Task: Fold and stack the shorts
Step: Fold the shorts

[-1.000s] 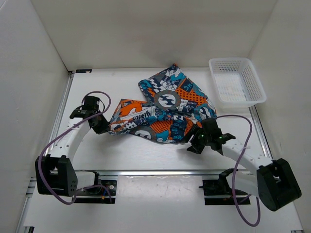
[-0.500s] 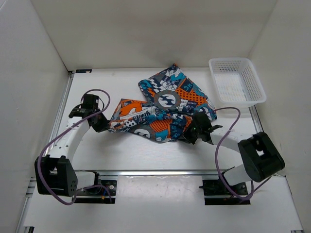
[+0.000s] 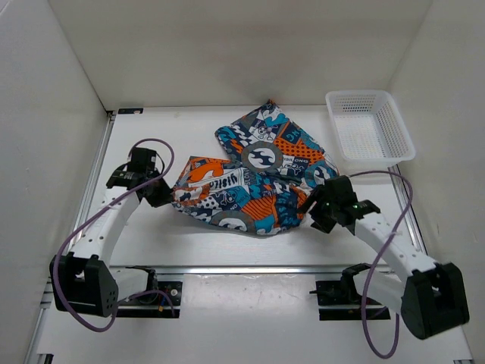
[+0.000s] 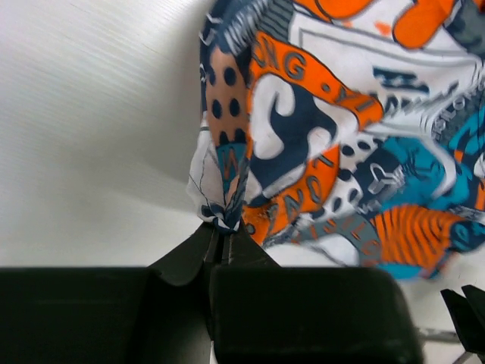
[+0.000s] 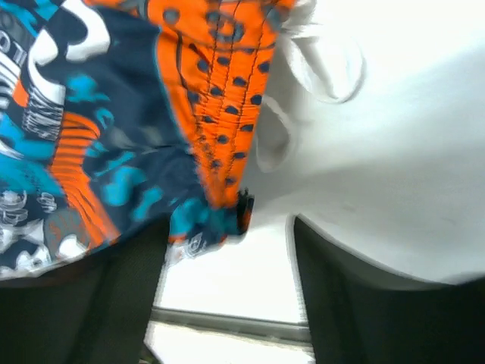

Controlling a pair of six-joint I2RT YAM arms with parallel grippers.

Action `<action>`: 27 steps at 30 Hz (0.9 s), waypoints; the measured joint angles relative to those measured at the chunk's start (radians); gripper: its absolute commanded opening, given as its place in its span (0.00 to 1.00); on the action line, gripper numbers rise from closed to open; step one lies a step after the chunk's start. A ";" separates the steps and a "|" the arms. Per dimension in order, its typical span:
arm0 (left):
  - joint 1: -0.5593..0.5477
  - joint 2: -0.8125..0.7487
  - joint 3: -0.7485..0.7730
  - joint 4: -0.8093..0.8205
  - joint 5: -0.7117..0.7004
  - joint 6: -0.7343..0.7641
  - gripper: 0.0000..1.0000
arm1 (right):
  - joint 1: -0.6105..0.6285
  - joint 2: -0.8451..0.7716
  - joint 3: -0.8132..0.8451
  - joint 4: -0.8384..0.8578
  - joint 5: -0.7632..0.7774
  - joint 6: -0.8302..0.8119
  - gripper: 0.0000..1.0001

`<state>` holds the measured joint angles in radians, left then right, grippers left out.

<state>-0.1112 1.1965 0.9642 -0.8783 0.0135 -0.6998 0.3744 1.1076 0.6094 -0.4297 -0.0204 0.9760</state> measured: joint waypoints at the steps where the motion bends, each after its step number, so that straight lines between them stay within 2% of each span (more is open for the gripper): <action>1: -0.018 -0.002 0.000 -0.001 0.001 -0.005 0.10 | -0.014 -0.045 -0.018 -0.023 -0.005 -0.009 0.79; 5: -0.077 -0.002 0.000 -0.005 0.002 -0.024 0.10 | -0.031 -0.159 -0.109 -0.042 -0.037 0.018 0.80; 9: -0.098 -0.002 0.000 -0.005 0.002 -0.035 0.10 | -0.030 -0.180 -0.206 0.018 -0.100 0.089 0.80; 13: -0.099 -0.002 0.000 -0.005 0.001 -0.041 0.10 | 0.018 -0.122 -0.220 0.085 -0.115 0.134 0.78; 20: -0.106 -0.002 0.002 -0.006 0.001 -0.042 0.10 | 0.107 0.057 -0.172 0.219 -0.100 0.185 0.63; 23: -0.107 -0.002 0.007 -0.012 -0.002 -0.042 0.10 | 0.119 0.129 -0.140 0.262 -0.067 0.188 0.47; 24: -0.107 -0.002 0.011 -0.014 -0.004 -0.043 0.10 | 0.119 0.146 -0.129 0.268 -0.058 0.185 0.30; 26: -0.107 -0.002 0.023 -0.016 -0.008 -0.042 0.10 | 0.113 0.171 -0.105 0.267 -0.026 0.163 0.13; 27: -0.107 -0.002 0.031 -0.021 -0.009 -0.042 0.10 | 0.106 0.181 -0.090 0.261 -0.010 0.153 0.00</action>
<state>-0.2184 1.1950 0.9955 -0.8989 0.0044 -0.7418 0.4805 1.2888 0.5198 -0.1688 -0.0307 1.1290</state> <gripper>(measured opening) 0.131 0.175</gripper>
